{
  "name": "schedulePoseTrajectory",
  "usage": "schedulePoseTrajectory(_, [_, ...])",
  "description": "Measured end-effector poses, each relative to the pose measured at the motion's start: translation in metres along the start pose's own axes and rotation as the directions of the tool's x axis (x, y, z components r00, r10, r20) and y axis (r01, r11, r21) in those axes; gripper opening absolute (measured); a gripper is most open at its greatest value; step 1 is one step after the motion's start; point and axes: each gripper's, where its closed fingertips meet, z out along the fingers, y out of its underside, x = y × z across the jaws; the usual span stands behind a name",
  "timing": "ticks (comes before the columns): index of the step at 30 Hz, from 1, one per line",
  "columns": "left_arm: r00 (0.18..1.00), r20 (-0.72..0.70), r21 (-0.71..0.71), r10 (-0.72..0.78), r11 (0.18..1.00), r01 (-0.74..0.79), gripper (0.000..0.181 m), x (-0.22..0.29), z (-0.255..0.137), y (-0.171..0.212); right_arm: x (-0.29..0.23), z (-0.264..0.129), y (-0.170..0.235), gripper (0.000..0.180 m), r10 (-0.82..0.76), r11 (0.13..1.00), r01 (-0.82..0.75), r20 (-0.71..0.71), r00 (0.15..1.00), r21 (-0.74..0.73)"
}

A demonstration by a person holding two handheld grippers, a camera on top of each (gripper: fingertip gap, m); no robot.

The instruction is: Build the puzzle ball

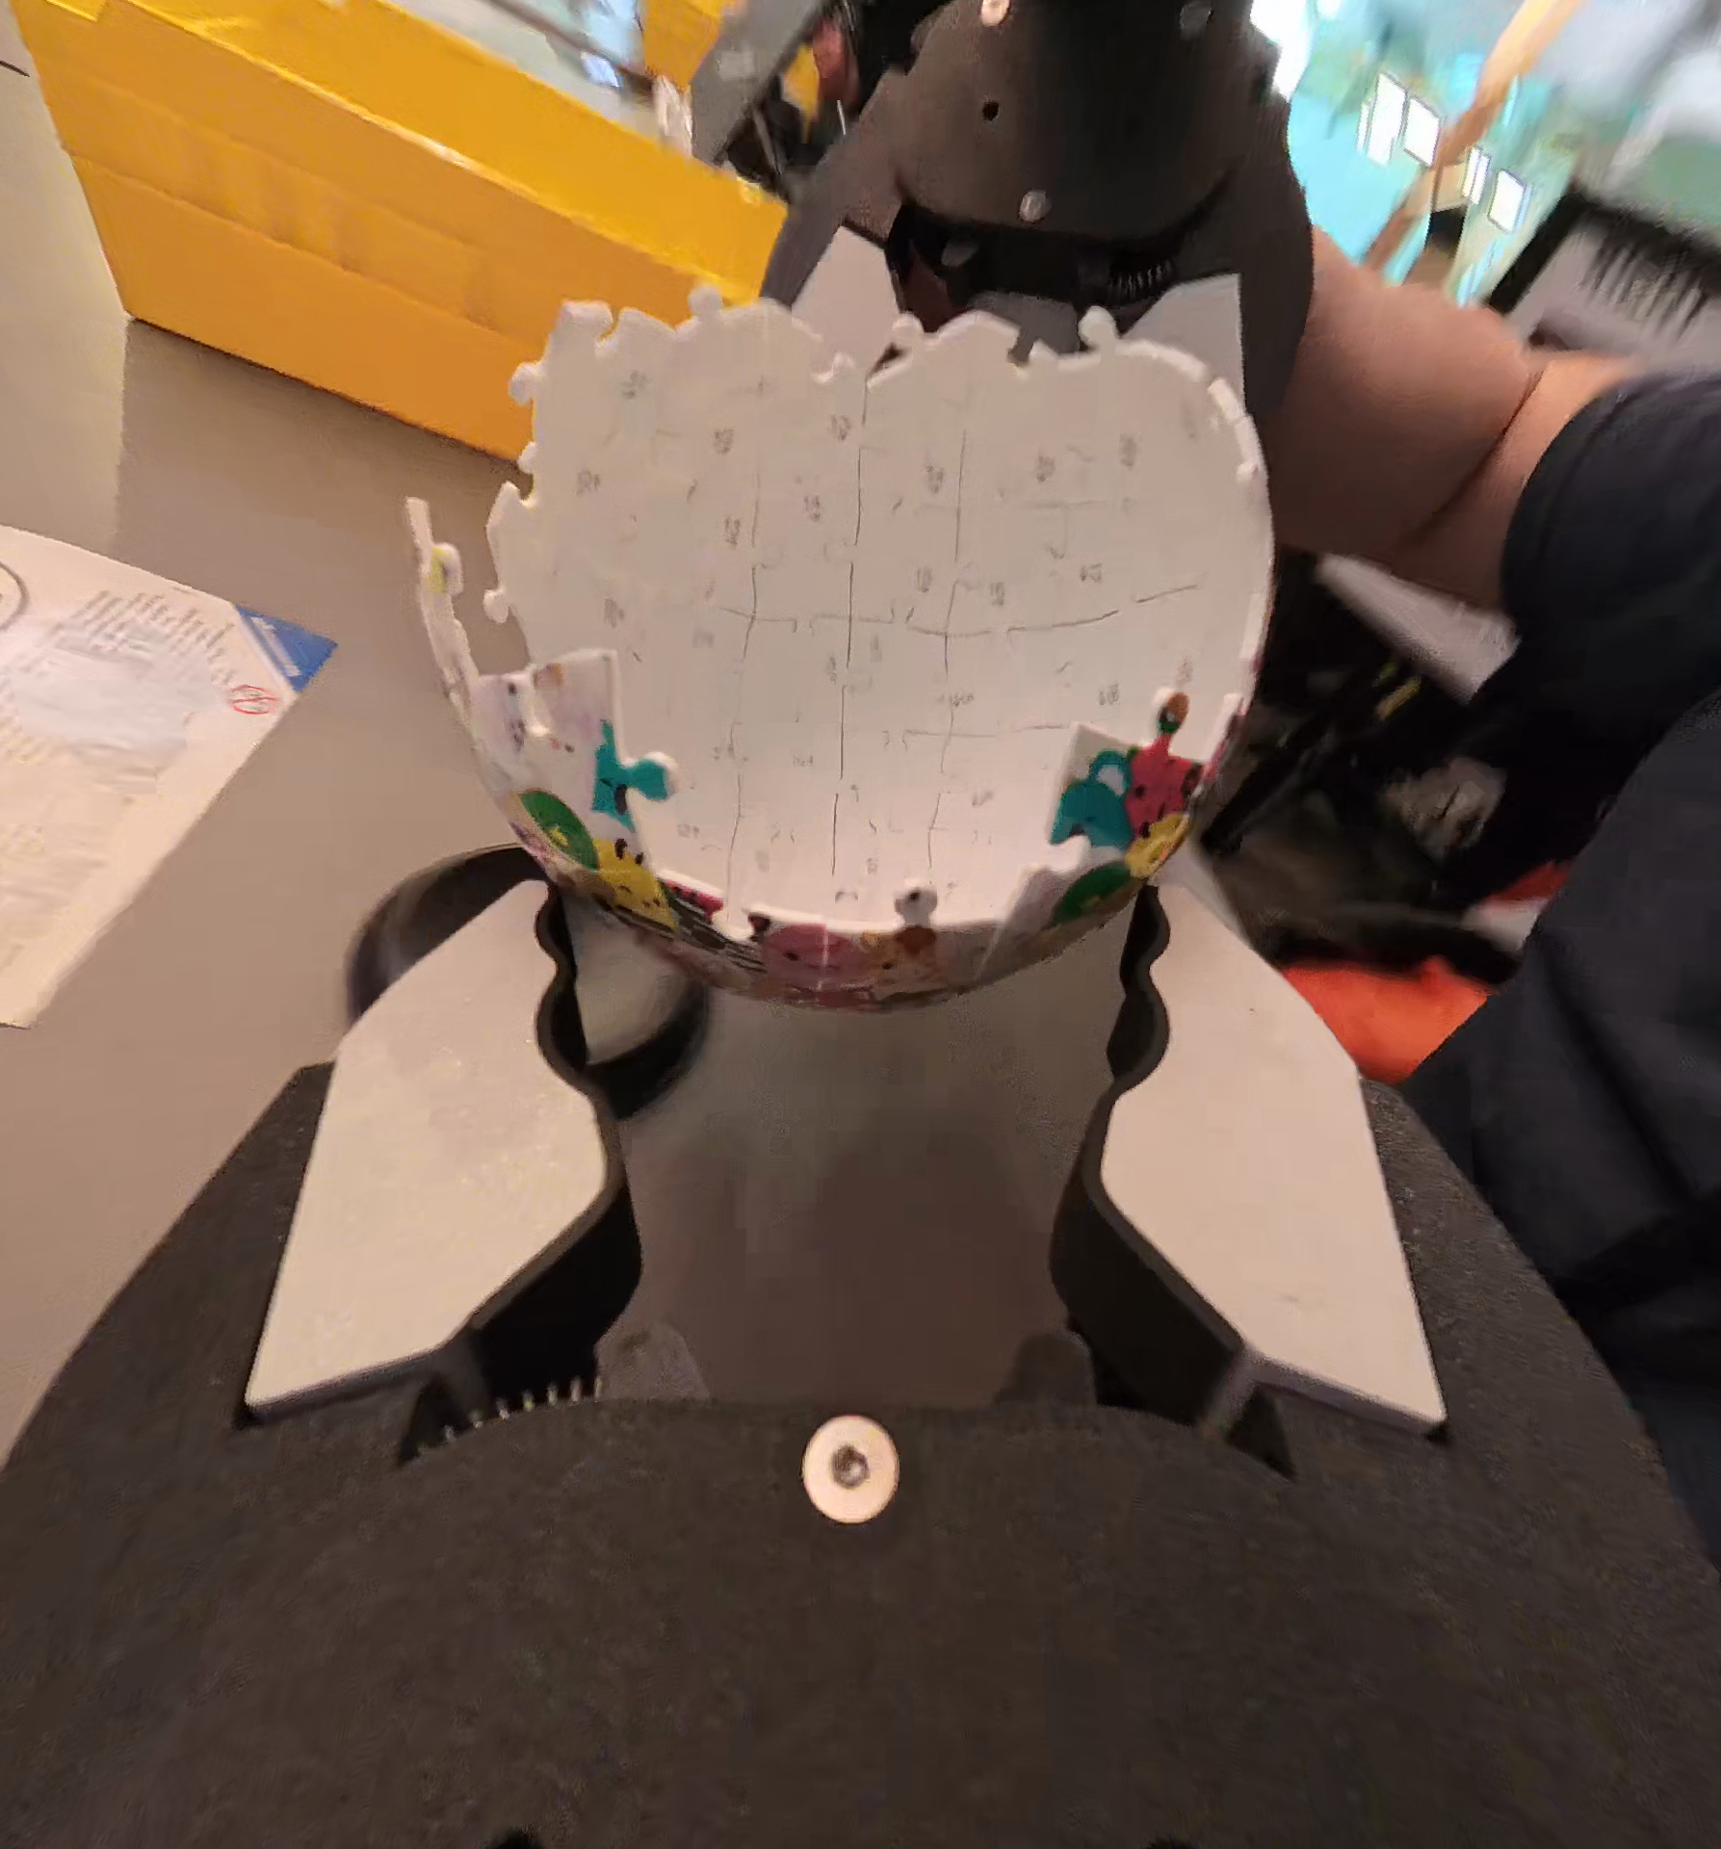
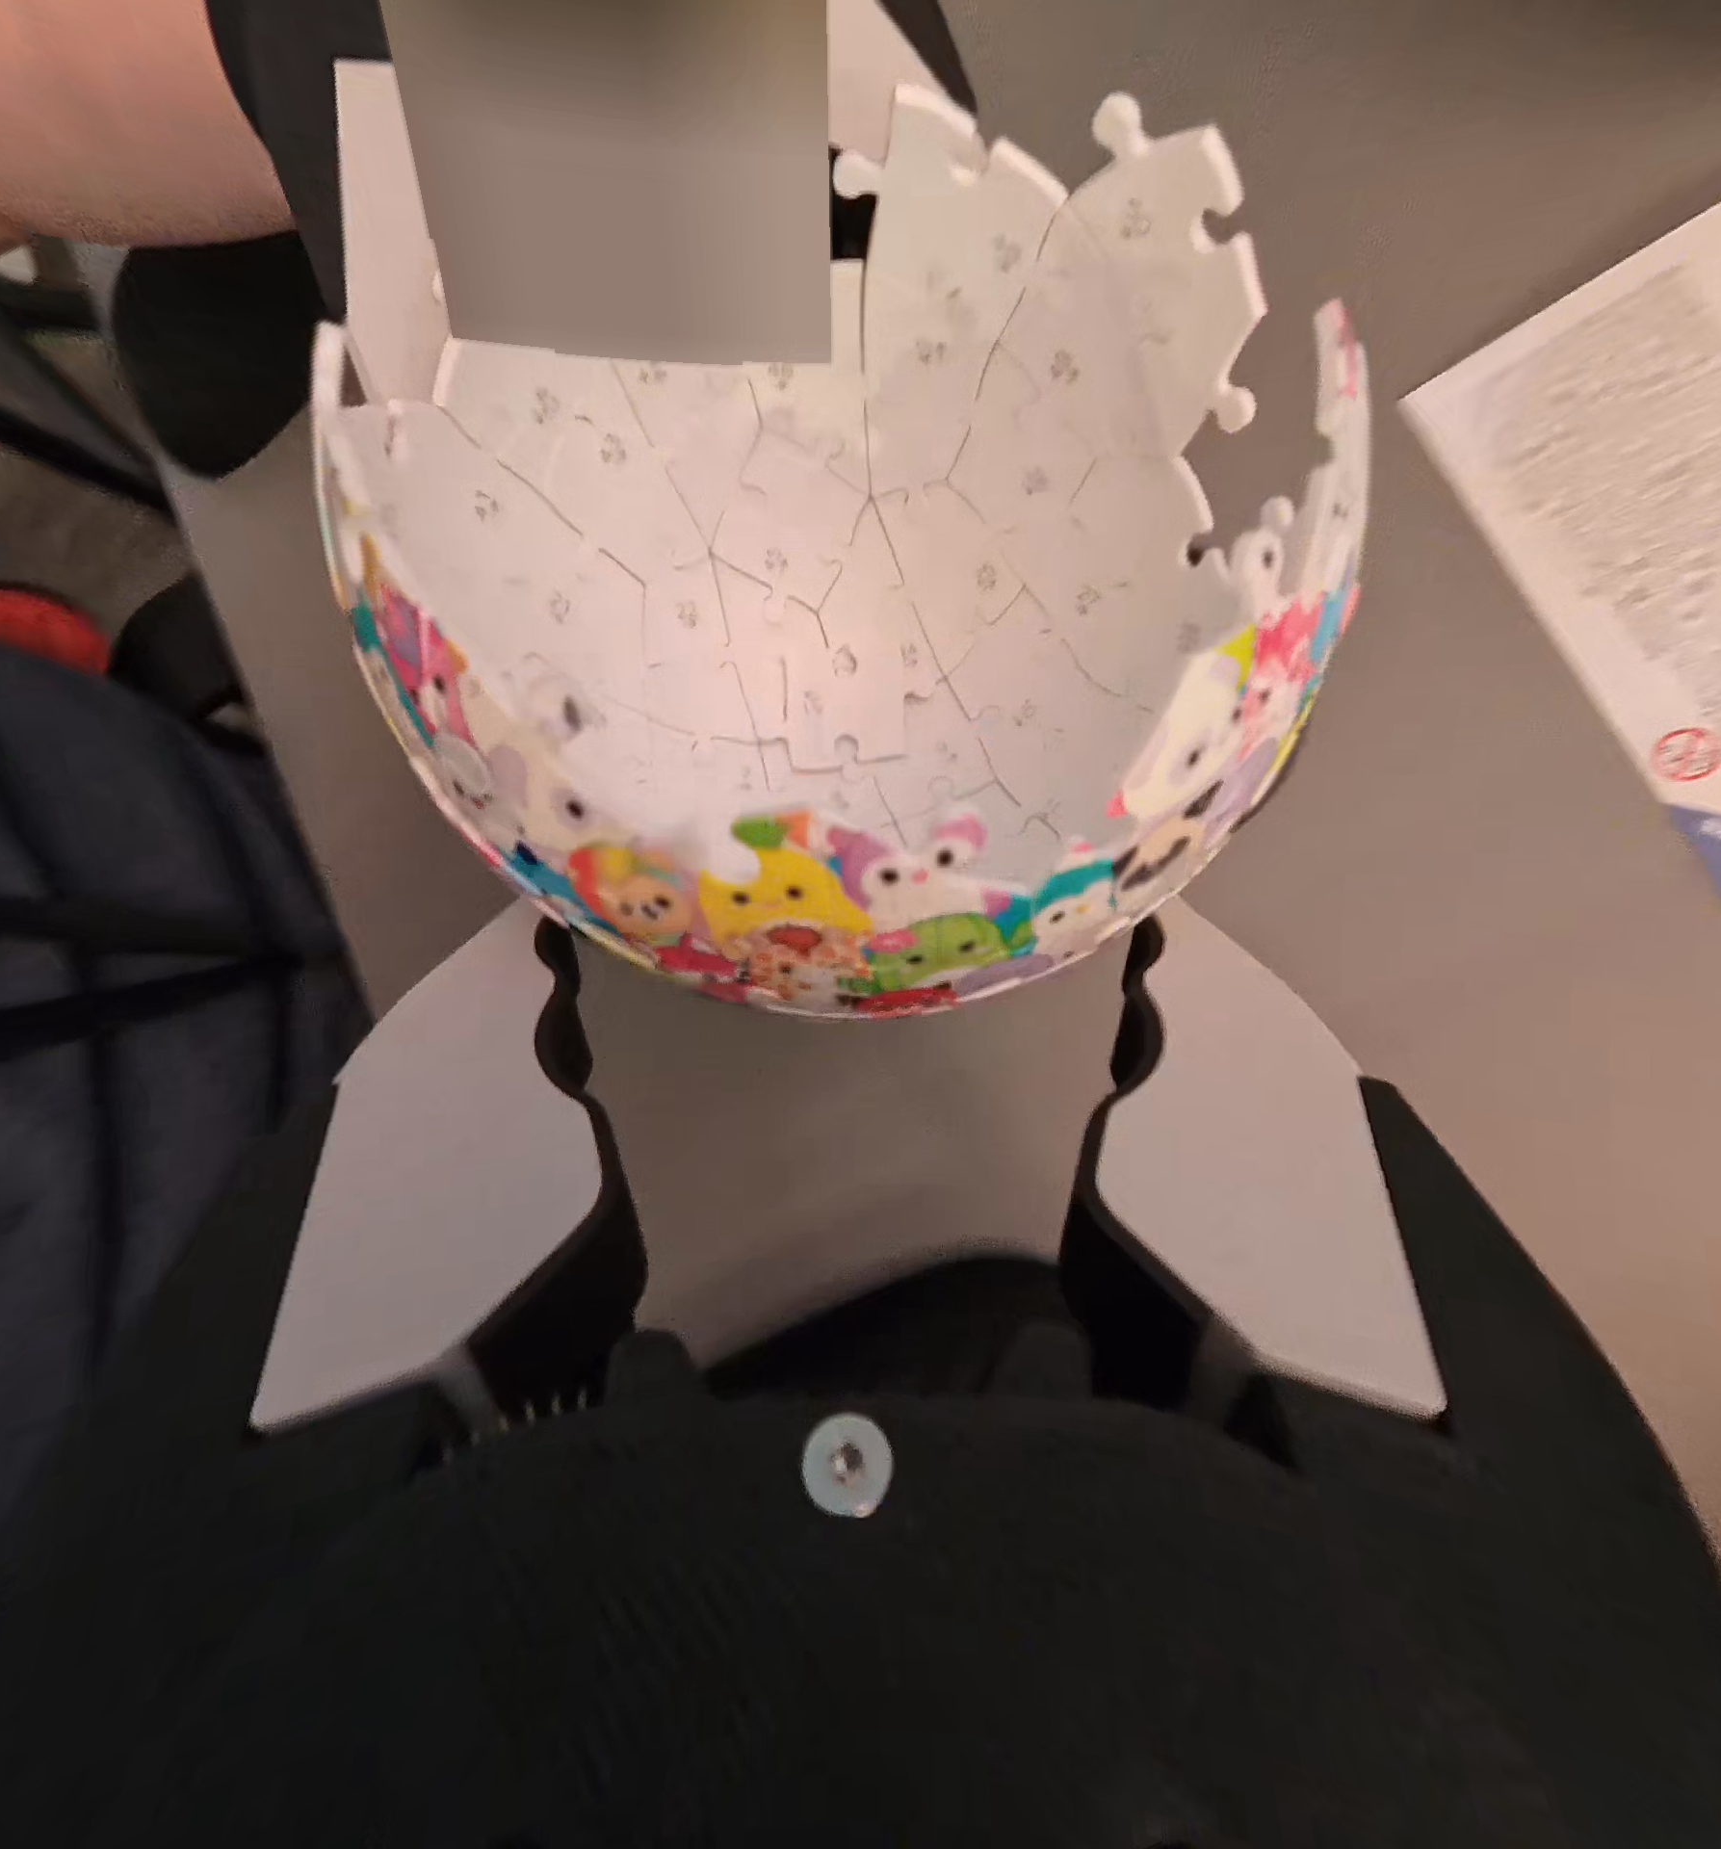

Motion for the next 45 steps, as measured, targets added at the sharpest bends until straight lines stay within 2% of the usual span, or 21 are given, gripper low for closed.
schedulePoseTrajectory(5, [0.995, 0.021, 0.104, -0.096, 0.99, 0.094, 0.103, 0.029, -0.001, 0.006, -0.026, -0.008, 0.006, 0.105, 0.018, 0.989, -0.004, 0.094, 0.995, -0.149])
schedulePoseTrajectory(11, [0.968, -0.001, 0.171, -0.25, 0.954, 0.246, 0.102, 0.051, -0.001, 0.029, -0.045, -0.002, 0.003, 0.106, 0.074, 0.991, -0.05, 0.194, 0.978, -0.126])
schedulePoseTrajectory(25, [0.886, 0.008, 0.128, -0.463, 0.88, 0.458, 0.101, 0.082, -0.012, 0.069, -0.079, 0.033, 0.027, 0.106, 0.209, 0.975, -0.157, 0.393, 0.896, -0.16])
schedulePoseTrajectory(45, [0.775, -0.03, -0.022, -0.631, 0.776, 0.63, 0.101, 0.104, -0.026, 0.09, -0.107, 0.052, 0.04, 0.106, 0.365, 0.924, -0.235, 0.508, 0.78, -0.302])
